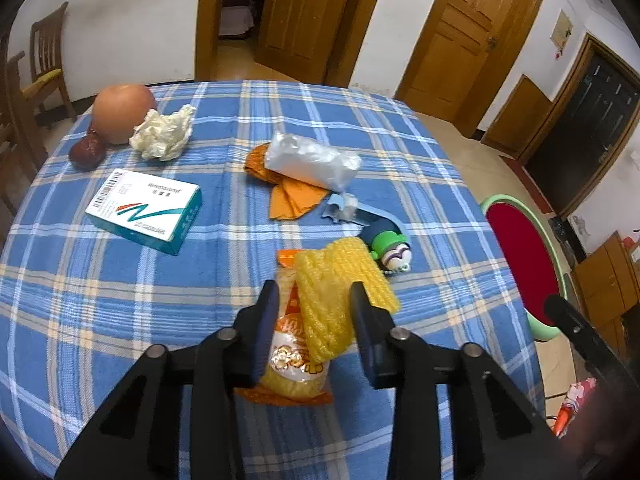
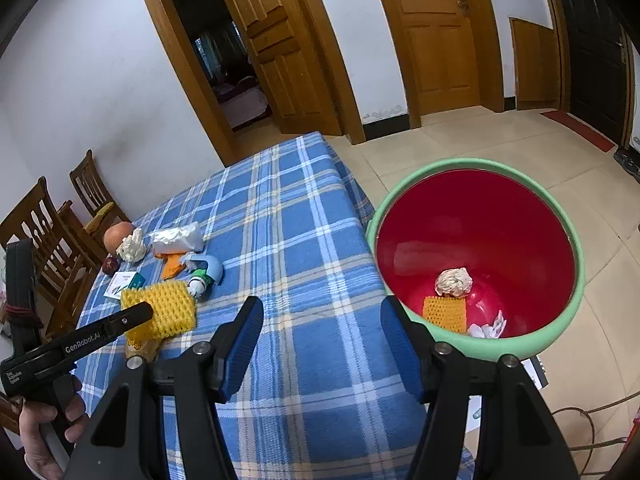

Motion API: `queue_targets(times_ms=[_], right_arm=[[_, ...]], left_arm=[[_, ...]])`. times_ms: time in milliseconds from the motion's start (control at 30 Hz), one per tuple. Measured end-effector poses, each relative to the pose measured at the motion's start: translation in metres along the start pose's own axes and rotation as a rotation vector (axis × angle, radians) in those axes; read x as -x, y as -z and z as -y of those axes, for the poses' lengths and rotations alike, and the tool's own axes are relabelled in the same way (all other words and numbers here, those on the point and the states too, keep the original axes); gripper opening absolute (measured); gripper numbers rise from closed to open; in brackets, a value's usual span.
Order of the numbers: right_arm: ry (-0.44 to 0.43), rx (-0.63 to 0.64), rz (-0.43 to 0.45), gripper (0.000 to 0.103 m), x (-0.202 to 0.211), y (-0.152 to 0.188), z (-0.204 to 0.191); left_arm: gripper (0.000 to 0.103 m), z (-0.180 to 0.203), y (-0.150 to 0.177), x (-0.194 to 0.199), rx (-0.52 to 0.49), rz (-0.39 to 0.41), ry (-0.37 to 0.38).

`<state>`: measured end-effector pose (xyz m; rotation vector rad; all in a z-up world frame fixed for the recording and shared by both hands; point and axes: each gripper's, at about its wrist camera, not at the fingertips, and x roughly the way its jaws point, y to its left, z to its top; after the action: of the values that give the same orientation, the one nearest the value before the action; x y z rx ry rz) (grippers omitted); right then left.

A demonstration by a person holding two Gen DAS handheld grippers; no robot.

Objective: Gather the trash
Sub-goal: 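Return to the table and grasp the second yellow foam net with the left gripper, then grasp the orange snack bag with the right gripper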

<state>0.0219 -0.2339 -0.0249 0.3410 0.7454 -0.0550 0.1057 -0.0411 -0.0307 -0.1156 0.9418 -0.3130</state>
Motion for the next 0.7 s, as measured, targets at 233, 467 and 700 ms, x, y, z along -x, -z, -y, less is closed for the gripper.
queue_targets(times_ms=[233,467,700], right_arm=[[-0.013,0.02,-0.012,0.064,-0.004,0.002,-0.01],[-0.032,0.045,-0.02,0.064,-0.008,0.002,-0.024],[-0.059,0.086,-0.029,0.064,-0.01,0.005,-0.046]], left_arm=[[0.013,0.001,0.0,0.007,0.0,0.016,0.059],[0.013,-0.008,-0.006,0.031,0.031,0.075,0.085],[0.013,-0.027,-0.009,0.057,0.055,0.142,0.048]])
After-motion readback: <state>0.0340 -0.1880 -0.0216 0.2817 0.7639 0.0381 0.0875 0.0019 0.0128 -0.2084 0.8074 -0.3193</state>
